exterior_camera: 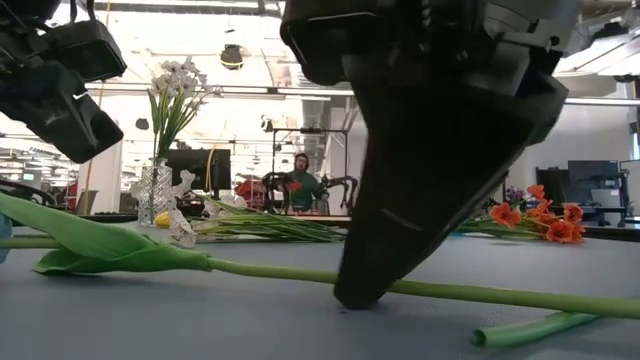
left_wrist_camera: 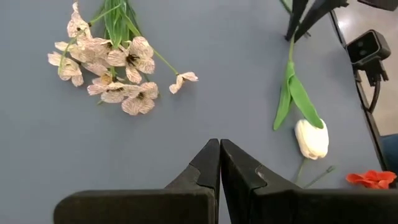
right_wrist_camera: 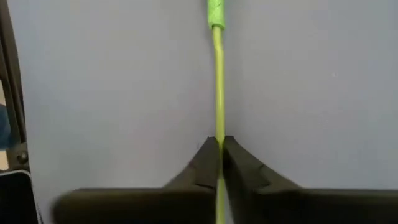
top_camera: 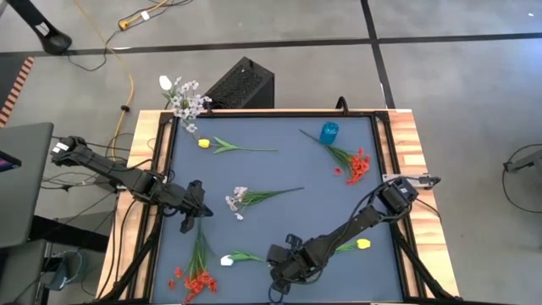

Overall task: Sort flowers into vase by color
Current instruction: Put the white flower into the transparent vase

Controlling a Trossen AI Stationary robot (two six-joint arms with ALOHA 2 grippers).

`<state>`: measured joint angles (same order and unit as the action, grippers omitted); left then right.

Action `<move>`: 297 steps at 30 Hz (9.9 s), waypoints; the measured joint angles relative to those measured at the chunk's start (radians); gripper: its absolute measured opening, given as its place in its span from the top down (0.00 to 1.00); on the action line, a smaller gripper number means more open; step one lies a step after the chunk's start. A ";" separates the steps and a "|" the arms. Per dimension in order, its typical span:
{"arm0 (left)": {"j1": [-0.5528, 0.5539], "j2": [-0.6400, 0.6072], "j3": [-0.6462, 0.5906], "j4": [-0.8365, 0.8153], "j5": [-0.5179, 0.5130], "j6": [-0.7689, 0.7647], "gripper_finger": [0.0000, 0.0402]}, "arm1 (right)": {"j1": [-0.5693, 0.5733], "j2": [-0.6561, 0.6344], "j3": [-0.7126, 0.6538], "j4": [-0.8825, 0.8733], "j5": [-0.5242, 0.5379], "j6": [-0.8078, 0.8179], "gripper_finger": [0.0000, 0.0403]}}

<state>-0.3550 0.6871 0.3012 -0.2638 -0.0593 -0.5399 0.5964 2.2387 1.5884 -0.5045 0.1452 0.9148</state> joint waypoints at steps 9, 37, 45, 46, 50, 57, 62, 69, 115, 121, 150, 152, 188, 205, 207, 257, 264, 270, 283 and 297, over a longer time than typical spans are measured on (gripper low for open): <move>-0.016 -0.002 0.000 0.055 0.006 -0.049 1.00 | -0.073 -0.098 -0.014 -0.039 -0.115 -0.121 0.95; 0.027 -0.025 0.043 0.459 -0.532 0.060 1.00 | -0.647 -0.752 -0.195 0.152 -0.442 -0.854 0.95; 0.160 0.112 0.044 1.031 -0.482 0.251 1.00 | -0.800 -0.766 -0.447 0.853 -0.697 -0.650 0.95; 0.176 0.133 0.045 1.086 -0.491 0.265 1.00 | -0.806 -0.765 -0.451 0.870 -0.699 -0.648 0.95; 0.232 0.234 0.111 1.077 -0.472 0.258 0.95 | -0.814 -0.746 -0.453 0.892 -0.700 -0.650 0.95; 0.280 0.373 0.302 0.961 -0.391 0.318 0.73 | -0.826 -0.745 -0.453 0.907 -0.705 -0.676 0.95; 0.280 0.432 0.395 0.880 -0.391 0.365 0.62 | -0.829 -0.745 -0.453 0.921 -0.704 -0.677 0.95; 0.280 0.499 0.446 0.909 -0.376 0.401 0.59 | -0.824 -0.745 -0.453 0.910 -0.692 -0.695 0.95; 0.333 0.402 0.492 0.681 -0.205 0.319 1.00 | -0.756 -0.745 -0.451 0.860 -0.528 -0.739 0.44; 0.333 0.232 0.575 0.278 -0.216 0.276 1.00 | -0.768 -0.749 -0.451 0.859 -0.538 -0.696 0.37; 0.386 -0.079 0.680 -0.715 -1.075 -0.165 1.00 | -0.769 -0.749 -0.451 0.770 -0.540 -0.695 0.37; 0.408 -0.065 0.676 -0.713 -1.110 -0.143 1.00 | -0.769 -0.749 -0.451 0.772 -0.540 -0.696 0.37; 1.067 -0.016 0.585 -0.308 -0.643 0.303 1.00 | -0.768 -0.748 -0.451 0.685 -0.539 -0.693 0.37; 1.162 0.006 0.502 -0.159 -0.518 0.351 1.00 | -0.767 -0.748 -0.451 0.684 -0.540 -0.676 0.37; 1.170 -0.003 0.460 -0.128 -0.515 0.344 1.00 | -0.767 -0.748 -0.451 0.684 -0.540 -0.675 0.37; 1.170 -0.010 0.349 -0.215 -0.434 0.278 0.73 | -0.761 -0.748 -0.451 0.683 -0.541 -0.653 0.37; 1.170 -0.109 0.349 -0.357 -0.242 0.254 0.69 | -0.761 -0.748 -0.451 0.684 -0.541 -0.652 0.37; 1.169 -0.177 0.349 -0.432 0.042 0.167 0.69 | -0.753 -0.748 -0.451 0.684 -0.541 -0.652 0.37; 0.860 -0.202 0.349 -0.360 0.221 0.000 0.69 | -0.678 -0.745 -0.451 0.319 -0.519 -0.898 0.37; 0.265 0.140 0.349 -0.054 -0.247 0.081 0.69 | -0.676 -0.744 -0.727 0.543 -0.323 -0.972 0.37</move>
<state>-0.0897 0.8271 0.6507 -0.3176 -0.3064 -0.4584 -0.0798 1.4950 0.8610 0.0386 -0.1777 -0.0573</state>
